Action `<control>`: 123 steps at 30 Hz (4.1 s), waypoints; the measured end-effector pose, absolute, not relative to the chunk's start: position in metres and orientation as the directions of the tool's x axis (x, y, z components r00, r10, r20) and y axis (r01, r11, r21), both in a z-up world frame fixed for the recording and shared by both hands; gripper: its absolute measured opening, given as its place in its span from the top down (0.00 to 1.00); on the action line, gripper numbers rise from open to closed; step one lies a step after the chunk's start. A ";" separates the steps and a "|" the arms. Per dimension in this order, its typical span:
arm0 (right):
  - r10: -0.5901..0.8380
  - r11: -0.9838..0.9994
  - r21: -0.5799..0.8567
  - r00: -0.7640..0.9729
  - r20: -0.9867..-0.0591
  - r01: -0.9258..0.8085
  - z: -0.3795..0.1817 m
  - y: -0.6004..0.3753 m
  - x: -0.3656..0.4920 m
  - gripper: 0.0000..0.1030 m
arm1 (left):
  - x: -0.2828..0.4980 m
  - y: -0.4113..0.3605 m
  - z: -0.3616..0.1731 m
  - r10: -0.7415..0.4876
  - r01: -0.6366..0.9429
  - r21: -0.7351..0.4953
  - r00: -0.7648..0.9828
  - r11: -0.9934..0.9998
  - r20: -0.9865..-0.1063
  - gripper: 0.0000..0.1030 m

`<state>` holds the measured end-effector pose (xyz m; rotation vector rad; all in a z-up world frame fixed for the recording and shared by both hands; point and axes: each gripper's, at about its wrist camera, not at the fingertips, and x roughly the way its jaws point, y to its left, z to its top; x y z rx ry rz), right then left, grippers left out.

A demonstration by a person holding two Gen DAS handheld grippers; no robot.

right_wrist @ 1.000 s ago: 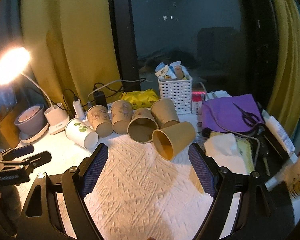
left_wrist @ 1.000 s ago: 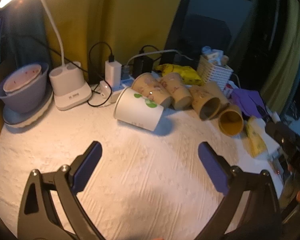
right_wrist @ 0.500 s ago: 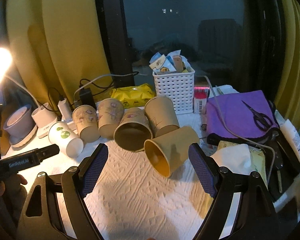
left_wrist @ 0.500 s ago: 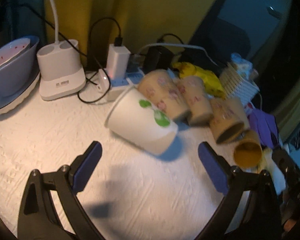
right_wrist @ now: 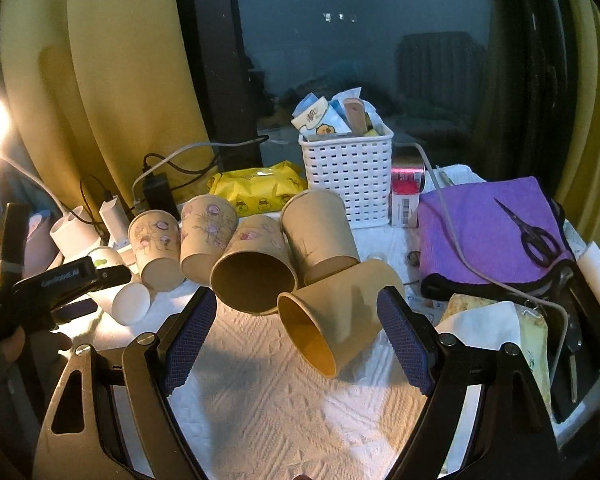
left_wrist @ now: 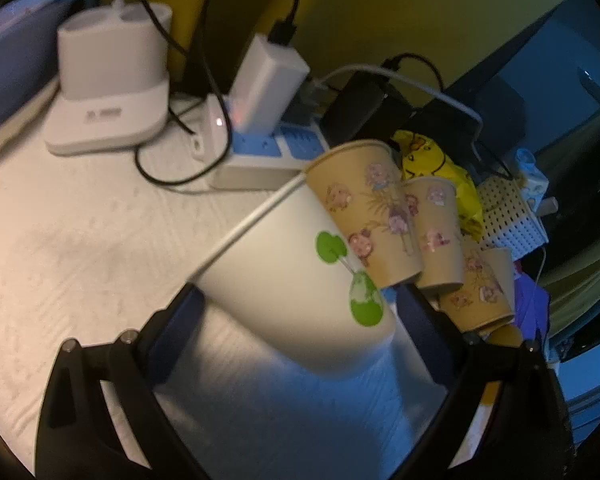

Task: Flip cup upright

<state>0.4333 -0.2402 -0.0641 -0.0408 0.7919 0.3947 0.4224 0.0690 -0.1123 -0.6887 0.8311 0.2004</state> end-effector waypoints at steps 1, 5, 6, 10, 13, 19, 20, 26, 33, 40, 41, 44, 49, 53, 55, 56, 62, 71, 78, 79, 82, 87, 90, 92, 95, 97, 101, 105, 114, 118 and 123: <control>0.329 0.927 0.110 0.634 -0.700 -0.359 -0.064 -0.240 0.433 0.17 | 0.424 0.069 -0.112 -0.096 -0.414 -0.482 0.674 0.772 -0.732 0.06; 0.323 0.930 0.111 0.638 -0.699 -0.350 -0.062 -0.242 0.433 0.17 | 0.424 0.068 -0.110 -0.117 -0.380 -0.478 0.674 0.792 -0.730 0.27; 0.321 0.931 0.110 0.640 -0.698 -0.348 -0.062 -0.243 0.432 0.17 | 0.423 0.068 -0.110 -0.133 -0.367 -0.485 0.674 0.794 -0.727 0.30; 0.320 0.932 0.113 0.640 -0.699 -0.343 -0.059 -0.244 0.427 0.17 | 0.417 0.063 -0.104 -0.137 -0.341 -0.477 0.680 0.810 -0.720 0.34; 0.321 0.932 0.114 0.641 -0.697 -0.344 -0.055 -0.244 0.421 0.17 | 0.409 0.058 -0.097 -0.144 -0.313 -0.469 0.687 0.826 -0.712 0.35; 0.321 0.934 0.117 0.646 -0.693 -0.338 -0.045 -0.246 0.402 0.17 | 0.383 0.048 -0.086 -0.161 -0.257 -0.452 0.695 0.854 -0.700 0.35; 0.321 0.934 0.117 0.647 -0.692 -0.338 -0.044 -0.246 0.398 0.18 | 0.376 0.046 -0.083 -0.165 -0.243 -0.445 0.695 0.862 -0.699 0.35; 0.328 0.931 0.118 0.648 -0.688 -0.346 -0.033 -0.244 0.372 0.17 | 0.338 0.032 -0.071 -0.180 -0.167 -0.403 0.699 0.900 -0.692 0.35; 0.333 0.927 0.117 0.634 -0.698 -0.357 -0.031 -0.242 0.341 0.18 | 0.294 0.013 -0.065 -0.204 -0.062 -0.340 0.693 0.938 -0.691 0.35; 0.321 0.930 0.113 0.624 -0.713 -0.350 -0.032 -0.239 0.306 0.18 | 0.259 0.000 -0.070 -0.223 0.002 -0.300 0.672 0.954 -0.706 0.35; 0.319 0.931 0.113 0.623 -0.714 -0.347 -0.032 -0.239 0.301 0.18 | 0.255 -0.002 -0.070 -0.223 0.011 -0.293 0.674 0.956 -0.704 0.35; 0.316 0.932 0.110 0.626 -0.713 -0.346 -0.031 -0.240 0.286 0.18 | 0.236 -0.005 -0.069 -0.228 0.035 -0.279 0.681 0.960 -0.696 0.35; 0.315 0.933 0.110 0.626 -0.714 -0.344 -0.031 -0.241 0.263 0.18 | 0.205 -0.010 -0.067 -0.230 0.078 -0.247 0.697 0.966 -0.680 0.35; 0.323 0.929 0.117 0.617 -0.717 -0.351 -0.033 -0.240 0.243 0.18 | 0.184 -0.016 -0.067 -0.240 0.112 -0.229 0.704 0.967 -0.668 0.35; 0.320 0.928 0.105 0.618 -0.718 -0.358 -0.034 -0.239 0.233 0.18 | 0.172 -0.019 -0.069 -0.255 0.143 -0.219 0.705 0.965 -0.662 0.35; 0.320 0.926 0.099 0.618 -0.718 -0.364 -0.034 -0.238 0.228 0.18 | 0.167 -0.021 -0.070 -0.261 0.155 -0.216 0.703 0.964 -0.662 0.35; 0.330 0.919 0.095 0.618 -0.714 -0.382 -0.032 -0.238 0.198 0.18 | 0.132 -0.032 -0.076 -0.285 0.219 -0.183 0.706 0.958 -0.648 0.35; 0.433 0.880 0.181 0.586 -0.685 -0.439 -0.010 -0.246 0.147 0.18 | 0.080 -0.047 -0.077 -0.303 0.297 -0.109 0.760 0.949 -0.575 0.35; 0.578 0.796 0.335 0.467 -0.669 -0.505 -0.006 -0.238 0.125 0.18 | 0.056 -0.048 -0.082 -0.313 0.333 -0.062 0.785 0.941 -0.535 0.35; 0.595 0.783 0.356 0.445 -0.669 -0.510 -0.008 -0.236 0.123 0.18 | 0.053 -0.048 -0.084 -0.317 0.340 -0.057 0.786 0.939 -0.531 0.35; 0.624 0.755 0.395 0.386 -0.679 -0.524 -0.012 -0.228 0.123 0.18 | 0.045 -0.051 -0.085 -0.331 0.361 -0.046 0.787 0.931 -0.521 0.35; 0.629 0.740 0.399 0.349 -0.695 -0.541 -0.016 -0.212 0.125 0.18 | 0.038 -0.052 -0.086 -0.357 0.383 -0.056 0.787 0.922 -0.503 0.35; 0.639 0.725 0.414 0.315 -0.701 -0.550 -0.021 -0.204 0.126 0.18 | 0.035 -0.052 -0.086 -0.376 0.400 -0.061 0.787 0.915 -0.488 0.35; 0.651 0.711 0.432 0.286 -0.704 -0.555 -0.025 -0.198 0.128 0.18 | 0.033 -0.052 -0.087 -0.385 0.408 -0.062 0.788 0.911 -0.480 0.35; 0.658 0.700 0.452 0.253 -0.710 -0.553 -0.031 -0.193 0.131 0.18 | 0.034 -0.051 -0.087 -0.396 0.415 -0.067 0.788 0.907 -0.471 0.35; 0.661 0.695 0.465 0.233 -0.713 -0.549 -0.034 -0.190 0.132 0.18 | 0.033 -0.050 -0.087 -0.399 0.417 -0.071 0.789 0.906 -0.467 0.35; 0.675 0.678 0.493 0.197 -0.711 -0.545 -0.040 -0.187 0.136 0.18 | 0.032 -0.051 -0.088 -0.411 0.426 -0.078 0.784 0.901 -0.465 0.35; 0.693 0.660 0.526 0.165 -0.702 -0.537 -0.044 -0.185 0.139 0.21 | 0.031 -0.051 -0.089 -0.418 0.433 -0.079 0.781 0.898 -0.464 0.35; 0.694 0.646 0.528 0.136 -0.707 -0.551 -0.048 -0.180 0.139 0.34 | 0.030 -0.051 -0.088 -0.424 0.443 -0.071 0.781 0.894 -0.458 0.35; 0.695 0.641 0.521 0.139 -0.705 -0.564 -0.046 -0.180 0.139 0.34 | 0.028 -0.050 -0.088 -0.412 0.433 -0.066 0.785 0.899 -0.462 0.34; 0.697 0.642 0.512 0.156 -0.699 -0.571 -0.046 -0.180 0.141 0.35 | 0.032 -0.047 -0.091 -0.409 0.423 -0.085 0.777 0.902 -0.478 0.28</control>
